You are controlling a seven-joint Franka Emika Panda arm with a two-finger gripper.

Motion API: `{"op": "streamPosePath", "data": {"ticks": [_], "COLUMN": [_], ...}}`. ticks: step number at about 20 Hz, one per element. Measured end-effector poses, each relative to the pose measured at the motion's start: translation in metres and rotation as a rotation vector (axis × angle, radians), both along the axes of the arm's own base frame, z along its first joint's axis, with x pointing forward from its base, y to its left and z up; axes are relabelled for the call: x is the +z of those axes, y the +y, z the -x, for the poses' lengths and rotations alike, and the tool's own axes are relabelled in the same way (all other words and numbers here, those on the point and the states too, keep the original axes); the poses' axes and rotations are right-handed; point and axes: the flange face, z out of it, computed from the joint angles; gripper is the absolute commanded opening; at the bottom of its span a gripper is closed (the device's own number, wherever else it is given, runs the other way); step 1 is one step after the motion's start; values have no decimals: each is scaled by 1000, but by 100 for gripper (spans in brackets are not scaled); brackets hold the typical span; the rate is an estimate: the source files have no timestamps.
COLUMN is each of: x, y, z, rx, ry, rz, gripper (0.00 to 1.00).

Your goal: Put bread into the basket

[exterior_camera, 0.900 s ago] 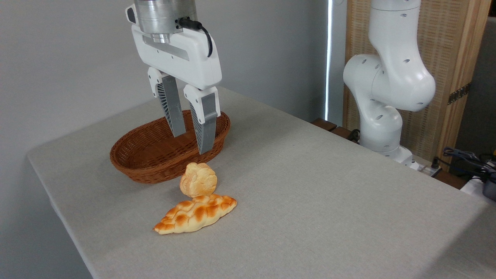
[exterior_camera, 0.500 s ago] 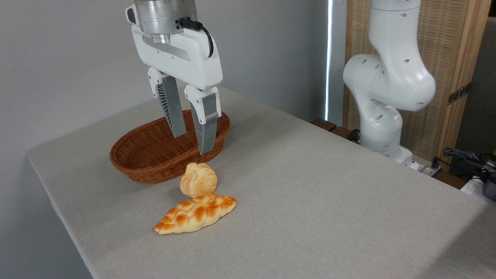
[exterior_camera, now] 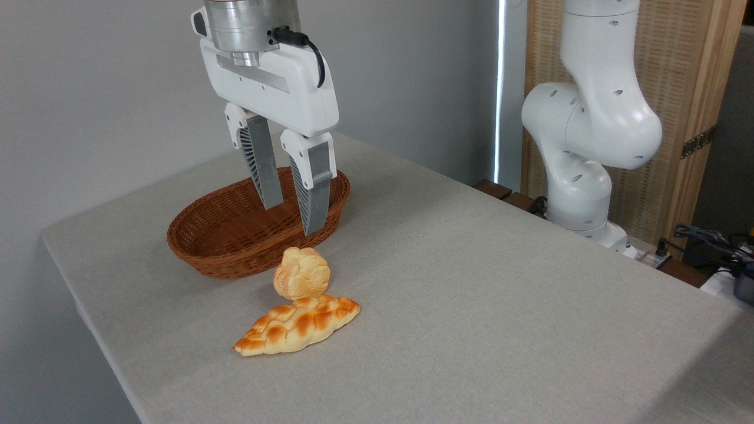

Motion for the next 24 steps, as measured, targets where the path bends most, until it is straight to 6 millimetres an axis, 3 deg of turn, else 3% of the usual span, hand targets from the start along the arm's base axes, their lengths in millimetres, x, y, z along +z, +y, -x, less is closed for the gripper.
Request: {"op": "streamPosePath", "data": {"ticks": [6, 9, 12, 19, 24], "x": [-6, -21, -43, -113, -134], "y": [-5, -25, -50, -84, -92], "z": [1, 9, 20, 27, 32], "rx": [-10, -47, -92, -53, -46], "ry": [14, 46, 84, 53, 56], "rz": [-1, -4, -12, -11, -13], "gripper": [100, 100, 100, 100, 100]}}
